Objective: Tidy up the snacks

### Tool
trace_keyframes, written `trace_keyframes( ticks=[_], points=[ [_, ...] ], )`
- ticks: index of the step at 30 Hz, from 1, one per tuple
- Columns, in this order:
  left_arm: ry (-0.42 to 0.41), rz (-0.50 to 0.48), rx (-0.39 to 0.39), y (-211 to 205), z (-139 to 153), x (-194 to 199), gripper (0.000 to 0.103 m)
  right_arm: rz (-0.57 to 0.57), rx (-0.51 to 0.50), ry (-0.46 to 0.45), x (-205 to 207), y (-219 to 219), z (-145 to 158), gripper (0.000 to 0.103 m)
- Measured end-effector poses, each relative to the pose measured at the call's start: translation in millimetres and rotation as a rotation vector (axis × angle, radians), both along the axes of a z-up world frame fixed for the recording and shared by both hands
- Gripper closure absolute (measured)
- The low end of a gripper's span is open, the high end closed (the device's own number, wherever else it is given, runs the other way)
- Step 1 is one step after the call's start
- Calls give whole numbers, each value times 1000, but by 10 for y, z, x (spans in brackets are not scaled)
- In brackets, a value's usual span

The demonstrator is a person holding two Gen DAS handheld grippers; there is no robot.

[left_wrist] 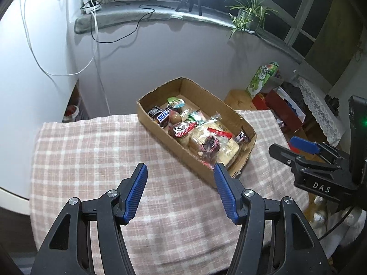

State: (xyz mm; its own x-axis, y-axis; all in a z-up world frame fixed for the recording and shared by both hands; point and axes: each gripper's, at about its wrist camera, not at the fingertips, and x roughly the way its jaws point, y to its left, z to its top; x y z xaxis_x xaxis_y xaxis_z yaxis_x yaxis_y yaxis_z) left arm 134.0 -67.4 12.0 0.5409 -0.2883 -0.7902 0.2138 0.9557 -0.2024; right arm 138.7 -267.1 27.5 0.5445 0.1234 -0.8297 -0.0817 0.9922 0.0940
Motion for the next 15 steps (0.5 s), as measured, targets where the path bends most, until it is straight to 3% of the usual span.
trace_keyframes(
  ticks=[15],
  points=[
    [2,9,26,-29,13,-1,43,-6,-13,-11,-2,-3,16,26]
  ],
)
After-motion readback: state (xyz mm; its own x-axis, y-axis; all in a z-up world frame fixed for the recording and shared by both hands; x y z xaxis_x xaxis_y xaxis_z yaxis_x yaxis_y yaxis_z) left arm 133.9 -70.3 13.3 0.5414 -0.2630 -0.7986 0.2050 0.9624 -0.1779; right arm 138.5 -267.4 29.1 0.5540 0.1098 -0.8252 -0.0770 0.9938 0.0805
